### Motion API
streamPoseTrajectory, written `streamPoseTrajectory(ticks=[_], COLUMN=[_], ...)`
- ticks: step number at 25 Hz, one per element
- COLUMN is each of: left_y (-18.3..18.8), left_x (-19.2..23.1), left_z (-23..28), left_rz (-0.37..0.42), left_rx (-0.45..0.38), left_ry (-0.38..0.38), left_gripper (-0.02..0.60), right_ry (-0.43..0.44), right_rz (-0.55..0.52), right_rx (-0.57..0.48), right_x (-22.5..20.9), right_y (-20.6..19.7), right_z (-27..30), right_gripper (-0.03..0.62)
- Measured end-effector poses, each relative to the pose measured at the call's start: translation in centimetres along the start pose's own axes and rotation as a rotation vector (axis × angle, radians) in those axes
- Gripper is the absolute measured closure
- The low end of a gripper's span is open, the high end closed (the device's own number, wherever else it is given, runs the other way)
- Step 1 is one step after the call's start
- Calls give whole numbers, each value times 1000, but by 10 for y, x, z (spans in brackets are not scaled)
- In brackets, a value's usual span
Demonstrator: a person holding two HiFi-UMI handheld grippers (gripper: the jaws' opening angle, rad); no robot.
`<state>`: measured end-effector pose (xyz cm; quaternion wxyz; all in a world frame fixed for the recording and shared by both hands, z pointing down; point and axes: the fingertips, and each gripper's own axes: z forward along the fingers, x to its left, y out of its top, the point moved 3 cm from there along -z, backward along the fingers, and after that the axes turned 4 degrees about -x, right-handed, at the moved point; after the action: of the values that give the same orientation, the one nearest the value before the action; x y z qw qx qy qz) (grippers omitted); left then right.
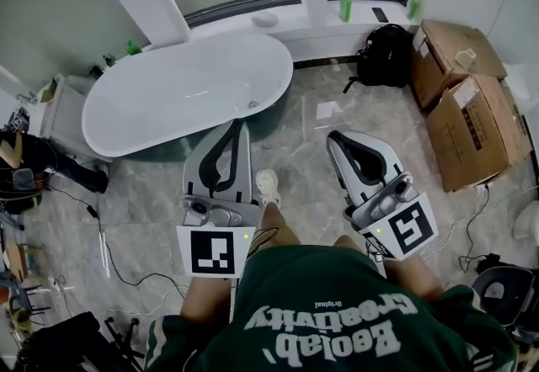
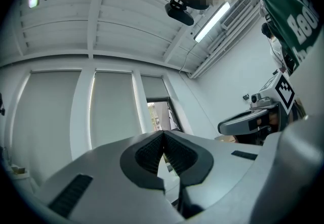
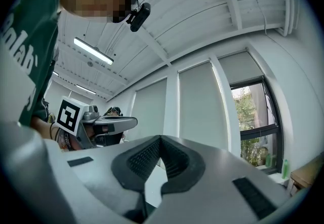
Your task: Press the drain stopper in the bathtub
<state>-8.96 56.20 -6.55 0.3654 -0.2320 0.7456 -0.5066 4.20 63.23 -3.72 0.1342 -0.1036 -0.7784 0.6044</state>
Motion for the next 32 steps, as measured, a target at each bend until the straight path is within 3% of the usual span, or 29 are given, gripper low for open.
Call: streamPoseTrajectory(ticks=[12, 18, 23, 32], left_y=[-62, -95, -116, -153], left_x=[99, 146, 176, 220], left_z=[111, 151, 194, 261], left_rz=[-52, -36, 68, 34], left_rx=[53, 85, 100, 83], left_ry=[-1, -18, -55, -111], left_gripper=[578, 578, 578, 578], right_ry=[-42, -53, -74, -125], right_rz=[48, 69, 83, 57], right_rx=[58, 86, 104, 142], right_x=[-75, -98, -124, -169], right_y=[-42, -67, -81, -104], right_z=[129, 195, 246, 317], right_gripper=[580, 580, 580, 580])
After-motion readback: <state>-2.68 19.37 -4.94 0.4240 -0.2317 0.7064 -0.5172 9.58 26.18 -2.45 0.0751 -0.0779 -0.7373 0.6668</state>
